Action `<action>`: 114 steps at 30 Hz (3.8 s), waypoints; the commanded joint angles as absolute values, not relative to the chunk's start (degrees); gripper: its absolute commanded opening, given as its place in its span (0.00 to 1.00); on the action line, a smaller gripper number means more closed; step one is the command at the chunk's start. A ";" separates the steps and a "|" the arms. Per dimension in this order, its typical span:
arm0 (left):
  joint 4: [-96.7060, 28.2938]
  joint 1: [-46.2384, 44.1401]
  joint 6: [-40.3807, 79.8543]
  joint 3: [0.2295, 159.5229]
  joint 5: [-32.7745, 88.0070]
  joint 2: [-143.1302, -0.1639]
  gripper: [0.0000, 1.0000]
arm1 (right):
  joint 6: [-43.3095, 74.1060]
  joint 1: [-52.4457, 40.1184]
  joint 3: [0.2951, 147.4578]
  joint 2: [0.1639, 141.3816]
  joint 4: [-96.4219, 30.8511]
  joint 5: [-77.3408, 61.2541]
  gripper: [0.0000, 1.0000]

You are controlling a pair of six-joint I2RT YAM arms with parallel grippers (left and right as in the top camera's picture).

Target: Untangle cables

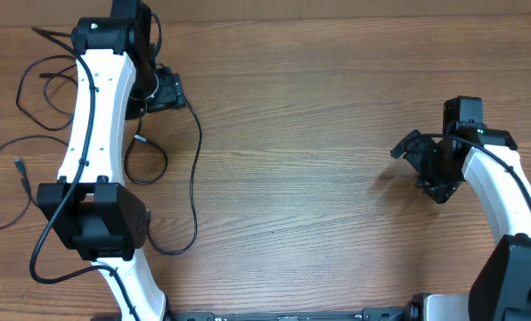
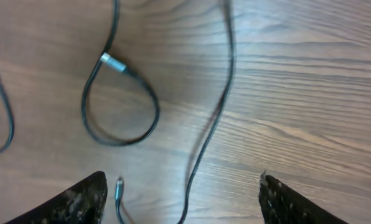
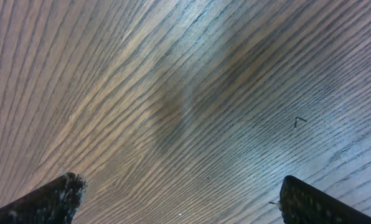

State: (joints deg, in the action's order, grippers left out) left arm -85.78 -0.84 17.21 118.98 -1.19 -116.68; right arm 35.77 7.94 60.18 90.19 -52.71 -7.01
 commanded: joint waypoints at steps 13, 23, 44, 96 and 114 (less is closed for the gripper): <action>-93.95 7.05 25.76 118.98 0.38 -104.77 0.84 | 35.59 8.27 59.86 90.19 -52.58 -6.22 1.00; -88.25 7.11 26.22 101.10 -1.91 -88.99 0.84 | 35.59 8.27 59.86 90.19 -52.58 -6.22 1.00; -55.09 8.75 39.90 48.47 -2.39 -79.40 0.82 | 35.59 8.27 59.86 90.19 -52.58 -6.22 1.00; -46.63 8.67 38.02 54.89 -4.97 -79.37 0.04 | 35.59 8.27 59.86 90.19 -52.58 -6.22 1.00; -34.28 8.67 21.61 61.25 -24.58 -83.74 0.04 | 35.59 8.27 59.86 90.19 -52.56 -6.22 1.00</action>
